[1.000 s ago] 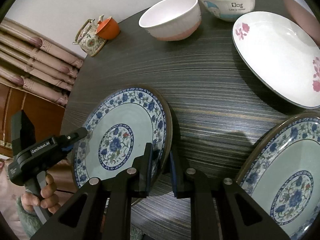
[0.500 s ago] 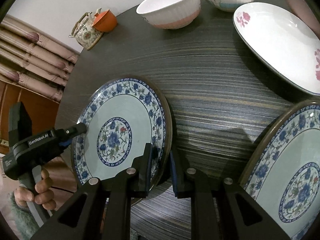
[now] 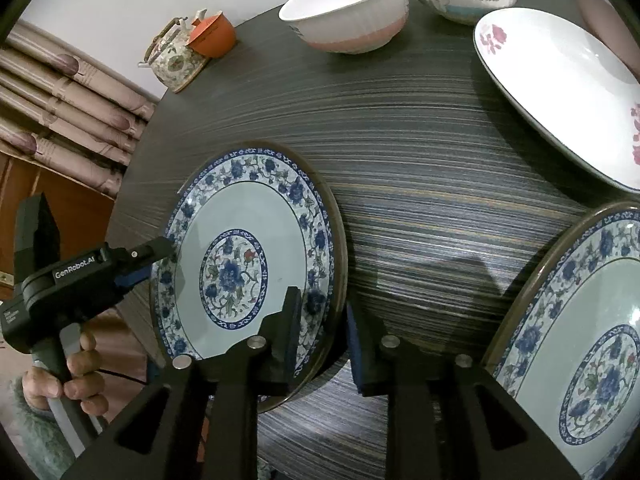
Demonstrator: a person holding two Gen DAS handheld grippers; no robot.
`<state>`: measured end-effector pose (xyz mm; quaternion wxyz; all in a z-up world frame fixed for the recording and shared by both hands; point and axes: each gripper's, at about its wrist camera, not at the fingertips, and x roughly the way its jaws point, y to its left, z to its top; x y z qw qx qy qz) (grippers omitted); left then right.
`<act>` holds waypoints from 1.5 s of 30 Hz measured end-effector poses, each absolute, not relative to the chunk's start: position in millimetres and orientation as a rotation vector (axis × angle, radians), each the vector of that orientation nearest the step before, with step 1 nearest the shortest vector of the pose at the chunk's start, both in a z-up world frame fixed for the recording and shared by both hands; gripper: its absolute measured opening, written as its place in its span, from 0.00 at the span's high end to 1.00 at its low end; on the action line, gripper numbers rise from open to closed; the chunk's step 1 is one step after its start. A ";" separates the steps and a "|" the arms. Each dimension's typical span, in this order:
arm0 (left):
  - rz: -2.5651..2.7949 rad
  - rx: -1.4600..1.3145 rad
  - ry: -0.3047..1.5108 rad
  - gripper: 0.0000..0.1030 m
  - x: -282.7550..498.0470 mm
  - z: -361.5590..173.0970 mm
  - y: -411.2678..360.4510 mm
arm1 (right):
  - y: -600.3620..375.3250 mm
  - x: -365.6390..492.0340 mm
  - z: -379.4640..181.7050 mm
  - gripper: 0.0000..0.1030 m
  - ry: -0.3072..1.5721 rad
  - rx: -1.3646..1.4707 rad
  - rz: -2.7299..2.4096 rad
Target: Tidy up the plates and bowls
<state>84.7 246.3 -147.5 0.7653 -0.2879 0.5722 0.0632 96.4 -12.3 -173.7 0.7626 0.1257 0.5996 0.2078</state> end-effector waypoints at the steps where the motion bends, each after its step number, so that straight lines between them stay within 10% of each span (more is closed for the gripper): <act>1: 0.139 -0.623 1.232 0.66 84.5 -145.4 246.5 | -12.7 95.8 -172.6 0.73 1.298 0.269 0.451; 6: 0.172 -0.521 1.139 0.54 80.3 -122.5 245.0 | -19.2 90.1 -163.5 0.72 1.272 0.270 0.449; 45: -0.135 -0.062 1.067 0.52 25.1 -67.3 39.3 | -161.5 -8.3 -102.4 0.65 1.067 0.161 0.195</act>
